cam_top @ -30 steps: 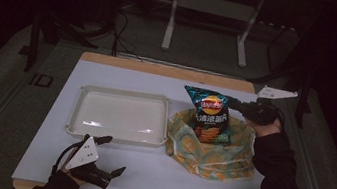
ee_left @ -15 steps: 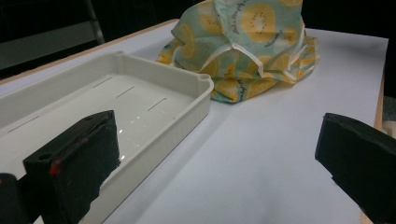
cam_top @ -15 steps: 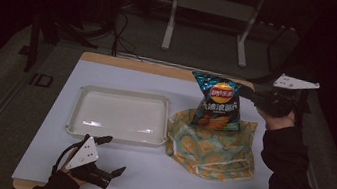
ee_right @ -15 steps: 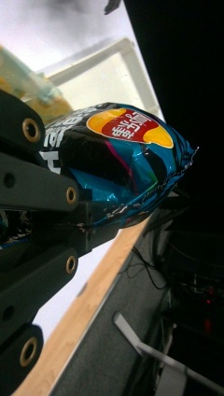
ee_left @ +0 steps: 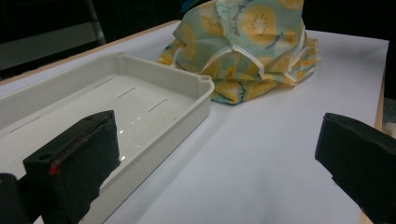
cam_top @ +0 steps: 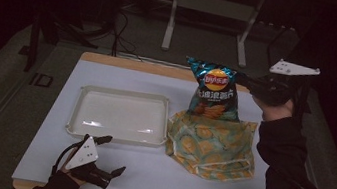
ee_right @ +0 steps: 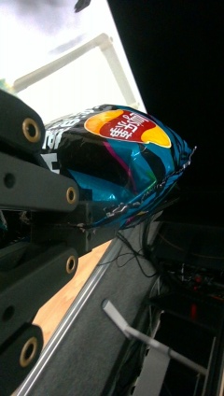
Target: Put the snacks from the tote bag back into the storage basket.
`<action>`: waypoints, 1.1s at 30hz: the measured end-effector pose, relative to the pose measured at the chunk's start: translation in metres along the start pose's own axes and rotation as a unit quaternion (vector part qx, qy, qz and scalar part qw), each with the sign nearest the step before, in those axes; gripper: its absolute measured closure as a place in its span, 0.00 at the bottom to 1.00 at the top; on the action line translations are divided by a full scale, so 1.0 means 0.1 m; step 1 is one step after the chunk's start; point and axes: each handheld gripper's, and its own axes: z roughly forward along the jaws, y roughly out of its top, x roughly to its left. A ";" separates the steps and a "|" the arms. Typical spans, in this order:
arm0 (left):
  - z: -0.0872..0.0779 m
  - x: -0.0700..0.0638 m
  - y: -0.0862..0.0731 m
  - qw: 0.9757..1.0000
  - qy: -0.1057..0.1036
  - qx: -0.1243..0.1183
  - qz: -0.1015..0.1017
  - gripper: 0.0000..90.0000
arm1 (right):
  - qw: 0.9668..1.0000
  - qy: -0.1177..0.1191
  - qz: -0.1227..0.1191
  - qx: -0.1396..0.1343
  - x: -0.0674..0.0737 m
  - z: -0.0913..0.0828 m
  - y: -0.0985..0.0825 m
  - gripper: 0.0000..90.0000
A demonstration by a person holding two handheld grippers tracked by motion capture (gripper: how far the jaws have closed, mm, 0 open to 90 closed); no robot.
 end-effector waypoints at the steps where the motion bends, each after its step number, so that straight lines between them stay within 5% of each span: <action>1: 0.00 0.00 0.00 1.000 0.000 0.000 0.000 0.00 | 1.000 0.001 -0.002 -0.001 0.03 0.02 0.03 1.00; 33: -0.03 -0.01 0.00 1.000 -0.001 0.000 0.006 0.00 | 0.998 0.053 -0.019 -0.014 0.84 0.97 0.46 1.00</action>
